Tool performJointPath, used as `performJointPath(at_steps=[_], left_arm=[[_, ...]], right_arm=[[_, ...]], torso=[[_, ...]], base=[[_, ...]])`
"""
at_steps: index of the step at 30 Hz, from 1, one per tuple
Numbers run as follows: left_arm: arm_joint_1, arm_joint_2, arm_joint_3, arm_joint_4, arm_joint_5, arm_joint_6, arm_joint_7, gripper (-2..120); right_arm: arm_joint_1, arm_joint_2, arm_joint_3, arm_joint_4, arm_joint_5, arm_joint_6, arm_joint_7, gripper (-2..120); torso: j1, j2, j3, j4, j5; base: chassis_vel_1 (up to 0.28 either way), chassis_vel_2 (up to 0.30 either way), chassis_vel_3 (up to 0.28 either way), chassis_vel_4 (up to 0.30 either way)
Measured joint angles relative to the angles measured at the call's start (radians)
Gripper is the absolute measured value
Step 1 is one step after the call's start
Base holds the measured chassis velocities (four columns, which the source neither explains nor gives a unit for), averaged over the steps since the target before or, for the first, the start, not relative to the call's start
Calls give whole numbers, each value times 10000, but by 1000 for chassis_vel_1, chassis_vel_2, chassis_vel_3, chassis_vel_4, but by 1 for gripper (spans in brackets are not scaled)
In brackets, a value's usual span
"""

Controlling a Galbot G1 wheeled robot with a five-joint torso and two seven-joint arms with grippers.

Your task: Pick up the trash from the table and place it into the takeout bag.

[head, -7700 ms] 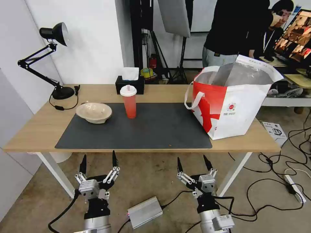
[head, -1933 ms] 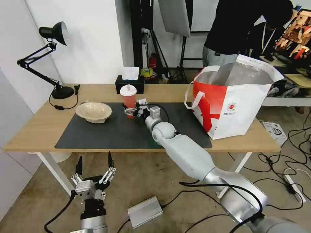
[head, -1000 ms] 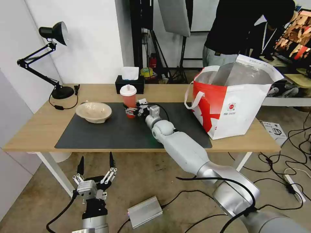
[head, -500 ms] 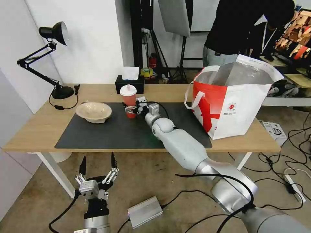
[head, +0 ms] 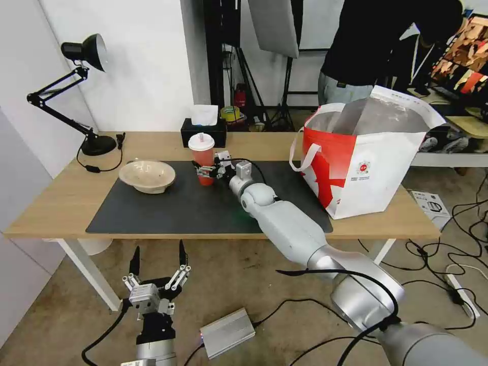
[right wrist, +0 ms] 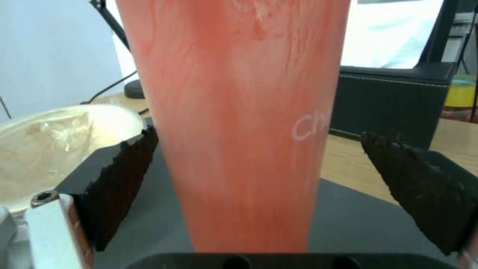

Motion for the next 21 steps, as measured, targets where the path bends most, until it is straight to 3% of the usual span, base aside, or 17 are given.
performJointPath(at_steps=[6, 10, 21], left_arm=[[-15, -1, 42, 20, 12, 0, 0, 100], [-4, -2, 35, 26, 18, -8, 0, 100], [33, -9, 107, 57, 95, -18, 0, 100]], right_arm=[[0, 3, 0, -95, 132, 30, -296, 97], [-97, 6, -3, -118, 165, 111, -489, 78], [-469, -4, -18, 131, 171, 259, -582, 41]], torso=[[0, 0, 0, 0, 0], [0, 0, 0, 0, 0], [0, 1, -1, -2, 1]], base=[[0, 0, 0, 0], [0, 0, 0, 0], [0, 0, 0, 0]])
